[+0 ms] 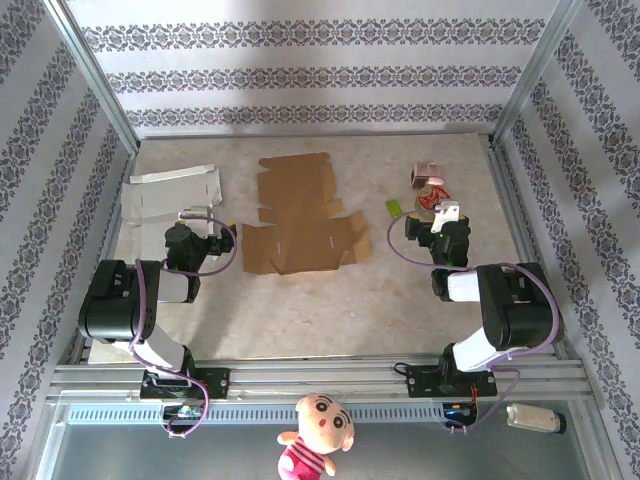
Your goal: Fold the paper box
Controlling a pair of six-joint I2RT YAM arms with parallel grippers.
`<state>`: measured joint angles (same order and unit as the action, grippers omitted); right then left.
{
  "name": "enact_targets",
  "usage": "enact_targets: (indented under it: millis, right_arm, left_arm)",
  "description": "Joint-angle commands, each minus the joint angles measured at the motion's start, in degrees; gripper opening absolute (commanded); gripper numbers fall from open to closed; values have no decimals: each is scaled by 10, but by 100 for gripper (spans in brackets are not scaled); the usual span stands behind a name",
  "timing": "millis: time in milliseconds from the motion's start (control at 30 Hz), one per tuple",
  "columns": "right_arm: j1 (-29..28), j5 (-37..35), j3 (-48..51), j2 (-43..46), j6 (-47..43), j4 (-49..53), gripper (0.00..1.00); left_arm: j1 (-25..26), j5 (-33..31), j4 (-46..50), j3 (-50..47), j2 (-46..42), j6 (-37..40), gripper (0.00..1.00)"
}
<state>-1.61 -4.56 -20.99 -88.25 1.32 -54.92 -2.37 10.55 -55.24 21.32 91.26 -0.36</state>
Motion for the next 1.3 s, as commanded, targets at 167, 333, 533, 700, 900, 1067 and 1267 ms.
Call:
enact_targets:
  millis: [167,333,533,700,900,1067,1267]
  right_arm:
    - [1,15,-3,3,5,-5,98]
    - [5,19,-2,3,8,-5,98]
    - [5,33,-4,10,5,1,98]
    - [-15,-49,-22,155,16,155,98]
    - [-21,13,-79,320,381,393,88]
    - [-154,-12,-161,299,586,654,82]
    - [-326,11,-166,237,808,712,79]
  left_arm:
    - [-4,3,5,7,1,3,99]
    - [-4,-20,3,5,0,-5,99]
    - [-4,-11,4,7,1,0,99]
    - [-4,-41,-69,-49,-39,-10,99]
    - [37,-109,205,-4,-294,-77,100]
    - [111,57,385,101,-391,-89,99]
    - [232,290,720,251,-379,177,99]
